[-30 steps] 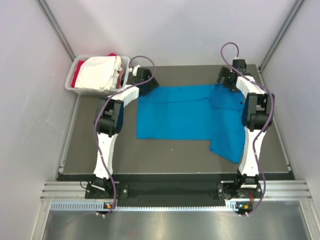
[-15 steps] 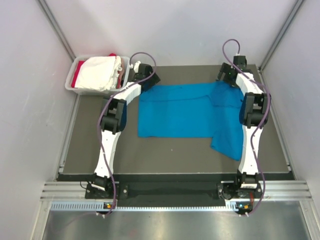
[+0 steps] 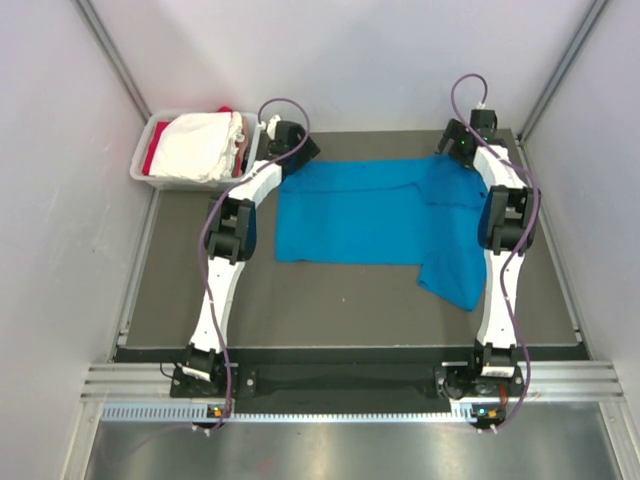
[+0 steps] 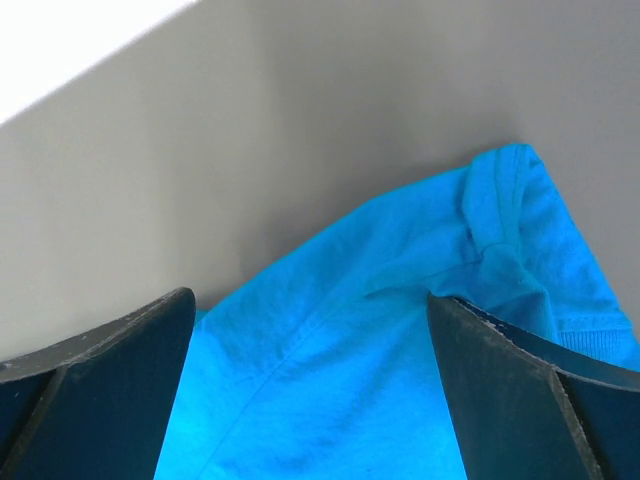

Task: Fold and stack the t-shirts
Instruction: Fold the tshirt

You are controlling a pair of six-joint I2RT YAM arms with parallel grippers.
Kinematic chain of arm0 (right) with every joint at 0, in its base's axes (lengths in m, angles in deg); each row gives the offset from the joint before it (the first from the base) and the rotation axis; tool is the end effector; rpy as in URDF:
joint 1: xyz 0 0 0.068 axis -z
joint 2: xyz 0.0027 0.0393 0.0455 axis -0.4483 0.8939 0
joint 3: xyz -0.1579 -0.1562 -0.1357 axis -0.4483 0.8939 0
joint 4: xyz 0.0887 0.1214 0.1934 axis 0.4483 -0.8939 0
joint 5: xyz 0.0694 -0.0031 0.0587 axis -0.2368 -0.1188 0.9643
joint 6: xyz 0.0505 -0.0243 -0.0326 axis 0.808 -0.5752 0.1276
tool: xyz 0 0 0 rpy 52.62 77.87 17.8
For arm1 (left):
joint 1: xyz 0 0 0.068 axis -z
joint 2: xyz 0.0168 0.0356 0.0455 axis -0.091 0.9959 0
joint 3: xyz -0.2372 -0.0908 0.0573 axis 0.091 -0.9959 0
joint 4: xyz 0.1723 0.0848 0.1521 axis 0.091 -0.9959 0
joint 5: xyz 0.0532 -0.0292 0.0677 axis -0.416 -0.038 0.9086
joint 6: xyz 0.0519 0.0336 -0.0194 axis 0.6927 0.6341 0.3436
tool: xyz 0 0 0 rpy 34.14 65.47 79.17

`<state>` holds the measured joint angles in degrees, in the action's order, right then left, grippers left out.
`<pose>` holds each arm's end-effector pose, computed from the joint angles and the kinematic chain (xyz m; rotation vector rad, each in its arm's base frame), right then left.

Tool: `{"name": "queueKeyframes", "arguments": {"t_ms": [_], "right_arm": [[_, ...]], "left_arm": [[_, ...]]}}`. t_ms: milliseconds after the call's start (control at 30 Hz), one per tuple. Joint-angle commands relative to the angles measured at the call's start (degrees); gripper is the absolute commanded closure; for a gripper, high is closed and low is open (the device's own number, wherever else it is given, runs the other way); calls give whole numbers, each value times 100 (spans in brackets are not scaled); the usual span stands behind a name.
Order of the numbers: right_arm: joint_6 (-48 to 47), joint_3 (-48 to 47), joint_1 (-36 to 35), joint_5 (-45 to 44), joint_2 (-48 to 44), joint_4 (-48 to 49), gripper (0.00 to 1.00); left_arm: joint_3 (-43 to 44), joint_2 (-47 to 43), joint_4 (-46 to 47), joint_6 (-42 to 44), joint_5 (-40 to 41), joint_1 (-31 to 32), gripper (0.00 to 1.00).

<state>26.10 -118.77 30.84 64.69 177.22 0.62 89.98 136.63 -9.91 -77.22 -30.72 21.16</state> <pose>0.5498 -0.0374 0.1625 0.5010 2.2667 0.2301 0.5552 -0.1551 0.1480 -0.6464 2.0848 -0.5807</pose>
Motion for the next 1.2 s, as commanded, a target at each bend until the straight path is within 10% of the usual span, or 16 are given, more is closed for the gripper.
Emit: {"name": "queueKeyframes", "arguments": {"t_ms": [0,400,667,933,1167], "right_arm": [[199,-575,63,126,343,506,0],[-98,-463,71,1441,-443,1385,0],[-513,3094,1,1418,-4329,2414,0],[541,6725,-16,778,-6686,1555,0],[761,8835,-25,-313,-8303,1025,0]], "left_arm": [[139,469,-253,-31,-58,-267,24],[439,383,537,345,-1086,-408,24],[-2406,-3333,1119,1612,-990,-259,23],[-7264,-6549,1470,234,124,400,26],[-8886,-7625,960,-899,847,489,40]]}}
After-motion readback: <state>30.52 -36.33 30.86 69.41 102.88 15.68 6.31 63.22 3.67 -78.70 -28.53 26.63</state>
